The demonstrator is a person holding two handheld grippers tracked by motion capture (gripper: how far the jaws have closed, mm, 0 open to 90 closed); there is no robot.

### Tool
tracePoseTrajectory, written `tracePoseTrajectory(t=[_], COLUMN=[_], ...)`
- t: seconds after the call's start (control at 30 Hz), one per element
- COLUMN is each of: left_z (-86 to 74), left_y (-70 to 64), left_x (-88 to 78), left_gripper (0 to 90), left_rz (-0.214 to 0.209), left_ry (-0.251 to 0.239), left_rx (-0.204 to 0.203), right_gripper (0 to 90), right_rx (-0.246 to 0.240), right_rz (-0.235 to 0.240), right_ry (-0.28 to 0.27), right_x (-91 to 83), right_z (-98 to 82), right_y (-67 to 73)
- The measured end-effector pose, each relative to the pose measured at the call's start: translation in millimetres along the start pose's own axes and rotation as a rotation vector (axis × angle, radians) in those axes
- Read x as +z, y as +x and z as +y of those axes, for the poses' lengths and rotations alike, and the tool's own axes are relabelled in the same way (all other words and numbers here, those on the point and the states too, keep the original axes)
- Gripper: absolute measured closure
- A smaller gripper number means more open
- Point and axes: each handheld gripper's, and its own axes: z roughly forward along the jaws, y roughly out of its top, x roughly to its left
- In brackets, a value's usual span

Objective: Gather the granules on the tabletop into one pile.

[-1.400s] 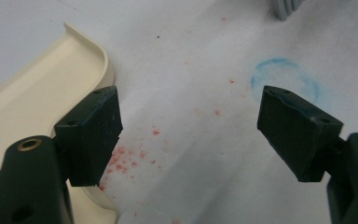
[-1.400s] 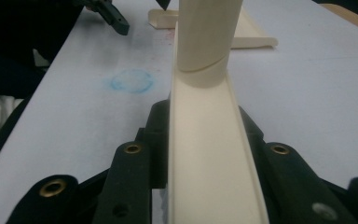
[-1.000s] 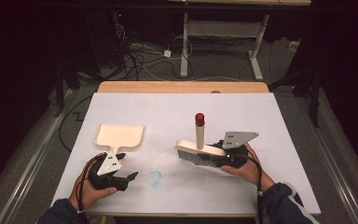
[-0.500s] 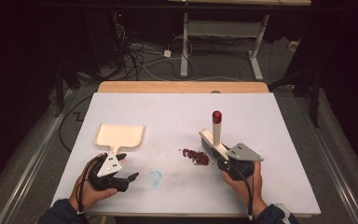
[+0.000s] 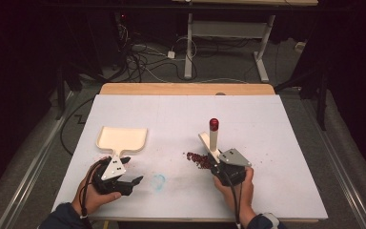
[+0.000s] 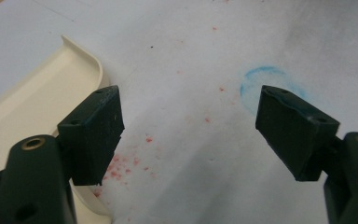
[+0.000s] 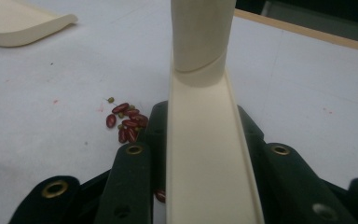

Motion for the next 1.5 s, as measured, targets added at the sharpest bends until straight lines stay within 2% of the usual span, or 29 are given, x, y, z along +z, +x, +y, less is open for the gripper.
tracePoseTrajectory(t=[0.1, 0.23, 0.27, 0.43, 0.57, 0.73, 0.87, 0.93, 1.17, 1.23, 1.27, 1.4, 1.5], left_z=[0.4, -0.6, -0.8, -0.4, -0.4, -0.3, -0.6, -0.5, -0.2, -0.5, -0.4, -0.9, -0.8], left_y=[-0.5, 0.8, 1.5, 1.5, 1.4, 1.6, 2.2, 1.6, 1.8, 1.8, 2.0, 1.4, 1.8], left_x=[1.1, 0.7, 0.2, -0.5, -0.2, -2.0, -1.2, -1.1, -1.3, -1.3, -1.2, -0.9, -1.1], left_gripper=[22.9, 23.0, 23.0, 23.0, 23.0, 23.0, 23.0, 22.9, 22.9, 22.9, 22.9, 22.9, 22.9], left_rz=[-0.003, -0.004, -0.005, -0.003, -0.003, 0.001, 0.001, 0.005, 0.034, 0.037, 0.045, 0.043, 0.045], left_ry=[0.002, -0.002, -0.003, -0.005, -0.003, -0.015, -0.009, -0.008, 0.005, 0.008, 0.006, 0.014, 0.014], left_rx=[0.003, -0.001, -0.002, -0.003, -0.001, -0.005, -0.003, 0.003, 0.019, 0.023, 0.033, 0.028, 0.027], right_gripper=[67.8, 67.8, 67.8, 67.8, 67.9, 67.9, 67.9, 67.9, 67.9, 67.9, 67.9, 67.8, 67.8], right_rx=[0.018, 0.016, 0.002, -0.043, -0.044, -0.043, -0.01, 0.001, -0.028, -0.05, -0.059, -0.106, -0.106], right_rz=[-0.059, -0.095, -0.103, -0.111, -0.12, -0.118, -0.116, -0.088, -0.032, -0.007, 0.004, 0.047, 0.099], right_ry=[-0.023, -0.057, -0.059, -0.073, -0.079, -0.089, -0.108, -0.119, -0.148, -0.154, -0.152, -0.143, -0.131], right_x=[5.2, 9.7, 10.4, 13.3, 12.2, 5.0, -3.2, -8.4, -26.6, -33.1, -36.8, -56.0, -71.1], right_z=[0.9, 1.0, 1.1, 1.6, 3.7, 8.2, 12.7, 16.0, 24.7, 26.3, 26.7, 26.1, 23.3], right_y=[12.4, 21.4, 23.4, 34.5, 29.7, 15.3, -3.0, -14.3, -40.2, -47.2, -50.5, -66.8, -80.2])
